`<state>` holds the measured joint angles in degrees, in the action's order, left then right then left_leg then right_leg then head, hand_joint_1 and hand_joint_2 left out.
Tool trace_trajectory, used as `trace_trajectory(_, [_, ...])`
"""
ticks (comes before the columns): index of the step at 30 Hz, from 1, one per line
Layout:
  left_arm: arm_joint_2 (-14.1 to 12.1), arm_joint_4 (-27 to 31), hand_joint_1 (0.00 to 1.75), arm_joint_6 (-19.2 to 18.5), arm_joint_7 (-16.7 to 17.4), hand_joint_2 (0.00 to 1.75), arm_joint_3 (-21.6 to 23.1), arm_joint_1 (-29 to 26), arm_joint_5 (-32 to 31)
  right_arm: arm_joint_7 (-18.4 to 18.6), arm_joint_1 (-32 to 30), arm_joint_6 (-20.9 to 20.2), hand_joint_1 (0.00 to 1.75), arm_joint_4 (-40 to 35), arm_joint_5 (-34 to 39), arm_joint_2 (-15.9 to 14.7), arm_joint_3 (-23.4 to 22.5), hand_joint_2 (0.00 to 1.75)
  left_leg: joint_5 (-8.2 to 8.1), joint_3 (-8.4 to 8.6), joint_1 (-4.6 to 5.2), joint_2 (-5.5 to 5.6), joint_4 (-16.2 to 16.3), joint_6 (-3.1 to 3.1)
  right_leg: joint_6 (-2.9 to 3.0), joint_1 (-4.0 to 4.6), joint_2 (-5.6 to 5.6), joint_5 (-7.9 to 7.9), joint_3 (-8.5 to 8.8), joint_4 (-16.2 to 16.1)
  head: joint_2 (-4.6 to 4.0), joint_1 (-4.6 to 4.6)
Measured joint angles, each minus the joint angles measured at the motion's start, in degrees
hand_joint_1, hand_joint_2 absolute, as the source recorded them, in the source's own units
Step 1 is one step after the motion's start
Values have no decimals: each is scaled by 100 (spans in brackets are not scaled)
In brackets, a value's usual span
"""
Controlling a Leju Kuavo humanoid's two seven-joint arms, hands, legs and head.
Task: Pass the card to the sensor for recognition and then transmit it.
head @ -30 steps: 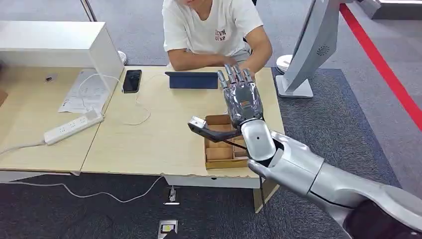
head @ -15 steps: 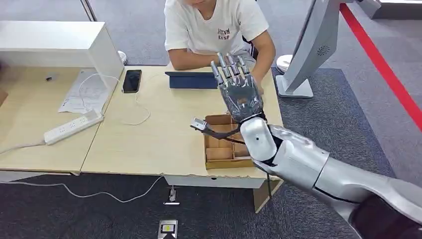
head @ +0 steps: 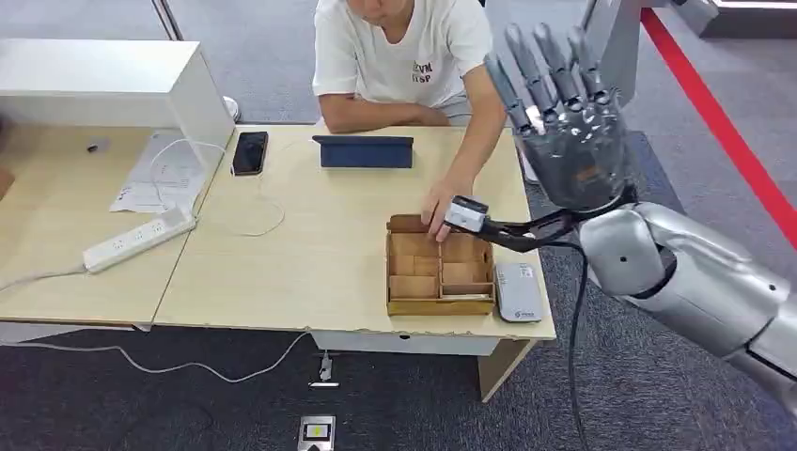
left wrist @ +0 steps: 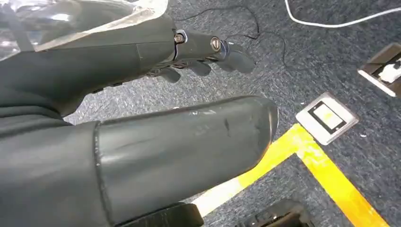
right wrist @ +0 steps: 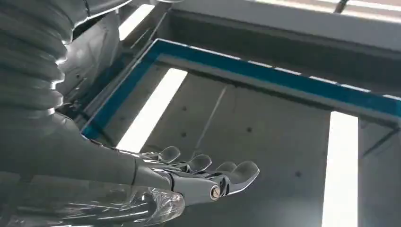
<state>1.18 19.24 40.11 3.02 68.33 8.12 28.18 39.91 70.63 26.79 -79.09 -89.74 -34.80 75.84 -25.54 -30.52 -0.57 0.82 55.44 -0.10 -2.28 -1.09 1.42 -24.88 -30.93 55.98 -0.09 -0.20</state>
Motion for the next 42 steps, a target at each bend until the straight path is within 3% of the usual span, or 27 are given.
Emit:
trace_trajectory(3, [31,-75,0,0,-33,0,-134,-92,-145,2,-603,376,0,-453,4,-738,-713,175,-9,8,-5,1,0,10,-2,7,0,-2,22,-9,0,2])
trace_trajectory(6, [74,-145,0,0,-50,0,-295,-160,-364,0,-1807,781,0,-830,11,-1345,-1772,175,-17,13,-12,3,0,18,-8,13,-1,-6,38,-17,0,6])
trace_trajectory(8, [96,-184,0,0,-46,0,-436,-204,-595,-239,-2965,1096,0,-1060,11,-1545,-2688,175,-23,9,-16,15,-4,23,-16,18,-9,-11,59,-18,0,7])
trace_trajectory(10, [129,-206,0,2,-7,0,-621,-246,-813,-876,-4098,1133,0,-1299,11,-1437,-3851,175,-31,2,-13,21,-10,20,-13,17,-18,-19,64,-15,0,2])
trace_trajectory(12, [157,-223,0,2,22,0,-796,-272,-956,-894,-4970,1137,0,-1547,9,-1103,-4702,175,-30,6,-15,29,-13,20,-16,17,-26,-24,63,-16,0,2])
trace_trajectory(14, [192,-236,0,4,26,0,-976,-308,-1052,-532,-5666,1137,0,-1667,22,-828,-5417,175,-27,12,-14,53,-13,20,-13,15,-60,-37,66,-16,0,2])
trace_trajectory(16, [212,-239,0,7,-15,0,-1178,-376,-1178,-123,-6158,1137,0,-1665,96,-560,-5813,175,-24,10,-17,53,-13,17,-12,19,-63,-37,66,-15,0,9])
trace_trajectory(18, [243,-247,0,7,-83,0,-1384,-420,-1321,-132,-6585,1137,0,-1625,372,-290,-6120,175,-25,12,-15,48,-15,17,-11,16,-60,-37,60,-15,0,-4])
trace_trajectory(20, [286,-267,0,9,-173,0,-1663,-447,-1499,-499,-6924,1137,0,-1427,928,71,-6433,175,-25,11,-15,45,-15,16,-10,17,-60,-39,60,-15,0,2])
trace_trajectory(24, [350,-300,0,9,-175,0,-2105,-517,-1784,-1612,-7353,1137,0,-816,1489,842,-7178,175,-28,11,-15,39,-15,16,-5,16,-59,-42,52,-16,0,4])
trace_trajectory(29, [384,-304,0,-63,19,0,-2405,-552,-1887,-2366,-7644,1137,0,275,2090,1860,-8258,175,-30,7,-11,33,-15,15,-3,11,-54,-45,41,-15,0,4])
trace_trajectory(31, [382,-304,0,-122,116,0,-2409,-537,-1808,-3072,-7568,1137,0,889,2147,2191,-8822,175,-34,12,-10,24,-16,12,-2,11,-35,-44,35,-16,0,0])
trace_trajectory(38, [389,-302,0,-243,297,0,-2400,-511,-1662,-3251,-7254,1137,0,3241,2859,3122,-11001,175,-41,14,-10,13,-17,11,-6,10,-19,-49,36,-15,0,0])
trace_trajectory(42, [389,-289,0,-218,317,0,-2385,-503,-1493,-3182,-7057,1137,0,4233,2800,3480,-11829,175,-44,16,-12,1,-20,9,-4,13,-8,-50,35,-14,0,0])
